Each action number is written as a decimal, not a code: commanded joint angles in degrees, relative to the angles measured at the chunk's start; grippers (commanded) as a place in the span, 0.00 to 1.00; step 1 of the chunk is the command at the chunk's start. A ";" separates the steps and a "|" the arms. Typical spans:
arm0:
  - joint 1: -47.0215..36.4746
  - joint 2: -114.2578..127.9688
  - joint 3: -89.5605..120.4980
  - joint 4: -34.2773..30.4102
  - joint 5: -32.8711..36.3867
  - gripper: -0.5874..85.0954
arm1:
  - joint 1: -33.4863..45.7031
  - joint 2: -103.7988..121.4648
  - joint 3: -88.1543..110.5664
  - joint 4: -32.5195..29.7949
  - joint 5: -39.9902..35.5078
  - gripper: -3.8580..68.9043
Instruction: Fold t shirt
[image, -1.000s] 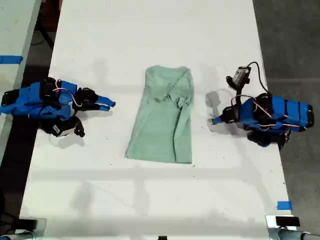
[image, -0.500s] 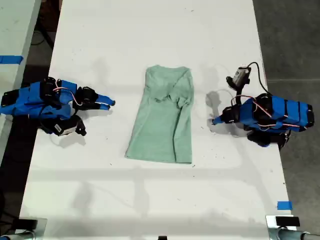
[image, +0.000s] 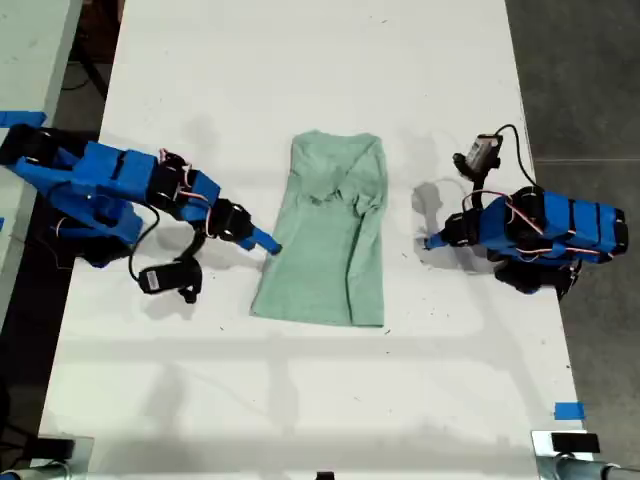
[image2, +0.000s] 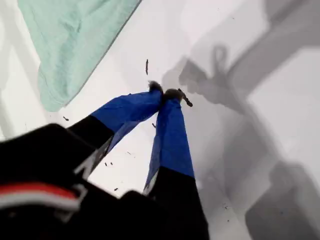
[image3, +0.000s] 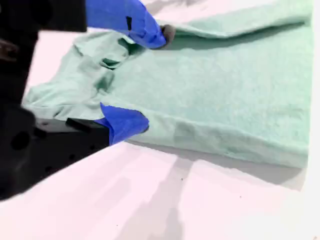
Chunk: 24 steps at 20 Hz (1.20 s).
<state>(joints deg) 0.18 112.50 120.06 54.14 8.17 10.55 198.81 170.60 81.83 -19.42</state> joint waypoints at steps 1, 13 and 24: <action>2.46 -13.54 -8.53 -1.67 -0.62 0.30 | -1.23 1.85 0.70 1.14 0.70 0.07; 7.03 -36.47 -38.32 22.24 -11.43 0.02 | -2.81 1.85 0.44 1.32 1.32 0.07; 5.01 -47.11 -68.12 31.99 -9.58 0.01 | -2.11 1.85 0.35 0.88 -0.26 0.07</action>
<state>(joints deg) 5.80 65.13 57.13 90.00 -2.90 8.61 198.90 170.60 82.27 -18.54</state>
